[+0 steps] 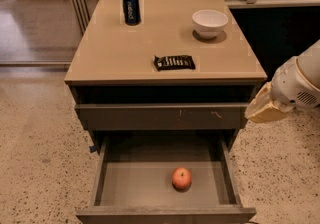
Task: Pick apple from middle drawer and place on counter
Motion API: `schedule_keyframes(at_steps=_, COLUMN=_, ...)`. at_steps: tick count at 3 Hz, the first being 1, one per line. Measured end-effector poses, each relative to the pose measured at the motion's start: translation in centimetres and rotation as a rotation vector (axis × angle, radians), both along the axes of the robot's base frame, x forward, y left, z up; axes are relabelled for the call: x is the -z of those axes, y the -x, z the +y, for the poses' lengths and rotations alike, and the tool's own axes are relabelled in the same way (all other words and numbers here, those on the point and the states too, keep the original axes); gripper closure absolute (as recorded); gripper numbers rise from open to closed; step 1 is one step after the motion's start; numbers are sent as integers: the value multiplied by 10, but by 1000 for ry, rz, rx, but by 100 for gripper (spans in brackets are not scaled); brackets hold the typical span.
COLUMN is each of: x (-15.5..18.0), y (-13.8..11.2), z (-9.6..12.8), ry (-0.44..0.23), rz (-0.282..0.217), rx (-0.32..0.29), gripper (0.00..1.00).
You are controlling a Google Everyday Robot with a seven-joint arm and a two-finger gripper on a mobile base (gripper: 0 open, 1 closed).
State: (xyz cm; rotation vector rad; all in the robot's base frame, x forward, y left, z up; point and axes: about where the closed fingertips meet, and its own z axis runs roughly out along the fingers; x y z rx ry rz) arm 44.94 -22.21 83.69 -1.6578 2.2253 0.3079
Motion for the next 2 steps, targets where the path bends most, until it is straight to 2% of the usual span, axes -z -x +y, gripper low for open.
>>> schedule_keyframes(at_steps=1, x=40, y=-11, z=-4, ry=-23, rz=-57, rx=-4, gripper=100)
schedule_keyframes(at_steps=2, x=133, y=-21, z=12, ry=-80, rz=-50, rx=-36, gripper=100)
